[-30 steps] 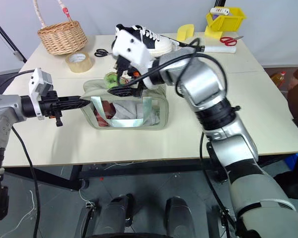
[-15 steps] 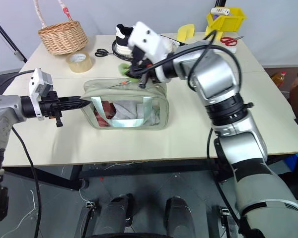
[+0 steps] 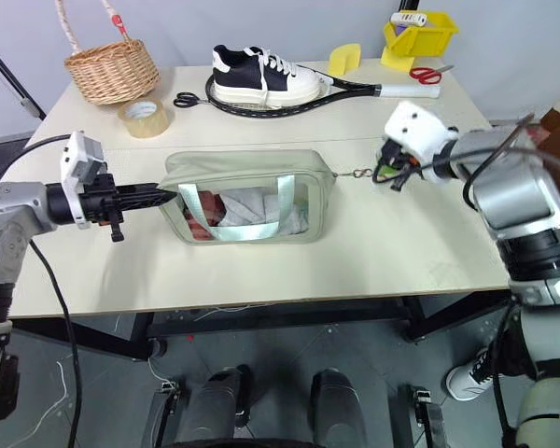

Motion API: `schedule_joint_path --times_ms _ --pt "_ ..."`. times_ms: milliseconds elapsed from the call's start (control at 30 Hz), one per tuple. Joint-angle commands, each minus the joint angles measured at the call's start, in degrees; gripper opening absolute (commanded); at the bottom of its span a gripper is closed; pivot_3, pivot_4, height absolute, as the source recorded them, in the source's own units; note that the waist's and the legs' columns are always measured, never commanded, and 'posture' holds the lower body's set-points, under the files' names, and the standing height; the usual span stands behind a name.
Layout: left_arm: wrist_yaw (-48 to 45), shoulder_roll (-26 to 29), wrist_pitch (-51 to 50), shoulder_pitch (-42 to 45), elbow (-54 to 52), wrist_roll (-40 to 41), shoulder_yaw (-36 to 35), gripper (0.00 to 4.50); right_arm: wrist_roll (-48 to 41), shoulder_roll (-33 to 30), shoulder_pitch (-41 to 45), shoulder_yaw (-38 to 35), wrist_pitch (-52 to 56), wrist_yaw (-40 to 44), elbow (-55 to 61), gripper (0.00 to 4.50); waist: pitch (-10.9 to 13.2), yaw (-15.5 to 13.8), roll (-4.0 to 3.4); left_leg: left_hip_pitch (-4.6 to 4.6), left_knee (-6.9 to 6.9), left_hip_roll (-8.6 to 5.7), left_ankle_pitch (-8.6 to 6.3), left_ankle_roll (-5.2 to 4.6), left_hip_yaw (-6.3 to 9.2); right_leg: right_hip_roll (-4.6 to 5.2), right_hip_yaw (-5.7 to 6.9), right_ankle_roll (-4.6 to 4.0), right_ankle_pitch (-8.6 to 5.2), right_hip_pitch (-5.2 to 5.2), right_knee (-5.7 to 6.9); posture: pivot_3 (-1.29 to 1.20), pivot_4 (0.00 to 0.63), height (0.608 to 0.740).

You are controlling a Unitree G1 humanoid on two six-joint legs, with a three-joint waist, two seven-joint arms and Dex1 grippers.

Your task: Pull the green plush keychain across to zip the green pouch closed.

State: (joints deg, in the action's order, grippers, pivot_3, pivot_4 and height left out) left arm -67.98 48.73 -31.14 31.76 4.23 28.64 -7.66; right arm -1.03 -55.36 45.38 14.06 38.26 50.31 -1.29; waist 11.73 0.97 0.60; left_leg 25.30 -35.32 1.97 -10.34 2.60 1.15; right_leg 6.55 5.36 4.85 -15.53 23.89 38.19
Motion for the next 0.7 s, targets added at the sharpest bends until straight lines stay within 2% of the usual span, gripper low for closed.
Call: schedule_joint_path --times_ms 33,300,467,567,700 --pt "2.0 2.3 -1.3 -1.0 -0.1 0.3 -3.7 0.00 1.1 0.2 -4.1 -0.5 2.9 -0.7 6.8 0.09 0.0 0.0 0.01 -0.01 0.00 0.00 0.00 0.00 0.00 0.00 0.00 0.00 0.00 0.00 0.01 0.00 0.150 0.740" --pt "3.4 2.4 -2.7 -0.9 -1.7 1.7 -3.6 0.00 5.1 9.6 -9.9 7.2 4.4 -4.1 12.1 0.09 0.0 -0.1 0.01 -0.02 -0.07 0.02 0.00 0.00 0.01 -0.02 -0.01 0.00 0.00 -0.03 0.01 0.00 0.150 0.740" --pt "4.2 2.2 -3.3 -1.4 -2.9 2.4 -3.8 0.00 6.2 10.4 -8.5 6.6 3.8 -4.0 9.9 0.09 0.0 -0.1 0.01 -0.03 -0.09 0.02 0.00 0.00 0.01 -0.02 -0.01 0.00 0.00 -0.06 0.01 0.00 0.150 0.740" --pt "4.5 2.2 -4.1 -1.6 -4.1 3.0 -3.9 0.00 2.4 9.7 -5.3 1.2 6.6 -2.0 8.2 0.98 0.0 -0.2 0.01 -0.03 -0.09 0.02 0.00 0.00 0.01 -0.02 -0.01 0.00 0.00 -0.06 0.01 0.00 0.150 0.740" --pt "4.7 2.3 -6.3 -2.3 -6.7 4.9 -4.5 0.00 -3.6 8.4 -0.9 -8.0 8.7 0.3 5.6 2.93 0.0 -0.2 0.01 -0.01 -0.11 0.02 0.00 0.00 0.01 -0.02 -0.01 0.00 0.00 -0.07 -0.01 0.00 0.150 0.740"
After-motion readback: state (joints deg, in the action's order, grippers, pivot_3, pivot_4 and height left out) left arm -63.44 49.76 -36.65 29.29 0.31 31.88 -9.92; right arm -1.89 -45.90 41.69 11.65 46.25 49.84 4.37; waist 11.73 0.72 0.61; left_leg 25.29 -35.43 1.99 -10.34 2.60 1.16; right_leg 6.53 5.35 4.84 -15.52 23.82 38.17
